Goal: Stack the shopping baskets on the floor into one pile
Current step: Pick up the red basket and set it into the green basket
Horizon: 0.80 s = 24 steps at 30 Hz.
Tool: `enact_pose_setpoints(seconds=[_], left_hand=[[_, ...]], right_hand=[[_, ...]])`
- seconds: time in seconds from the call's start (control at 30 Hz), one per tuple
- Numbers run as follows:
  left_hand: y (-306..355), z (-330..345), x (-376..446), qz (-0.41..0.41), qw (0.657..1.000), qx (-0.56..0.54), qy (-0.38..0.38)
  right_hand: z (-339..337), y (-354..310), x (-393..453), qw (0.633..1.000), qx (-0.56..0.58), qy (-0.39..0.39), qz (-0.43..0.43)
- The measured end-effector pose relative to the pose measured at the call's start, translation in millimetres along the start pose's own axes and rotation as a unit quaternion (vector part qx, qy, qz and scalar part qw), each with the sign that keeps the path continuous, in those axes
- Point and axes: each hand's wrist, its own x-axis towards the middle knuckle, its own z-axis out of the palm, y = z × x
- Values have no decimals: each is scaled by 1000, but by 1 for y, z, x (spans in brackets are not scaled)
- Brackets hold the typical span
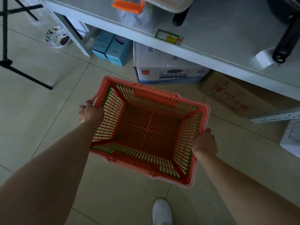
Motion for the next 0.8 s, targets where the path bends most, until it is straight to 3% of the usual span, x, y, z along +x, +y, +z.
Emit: enact_pose_setpoints(seconds=[0.3,0.47,0.8], left_hand=[[-27,7,19,10,998,-42,-43],[-33,10,19,-50,995,-74,-37],[-22,31,-25,-85,990,-106,-43]], right_hand=[[21,12,1,996,52,55,49],[30,16,11,973,226,8,49],[15,48,32,970,236,12,49]])
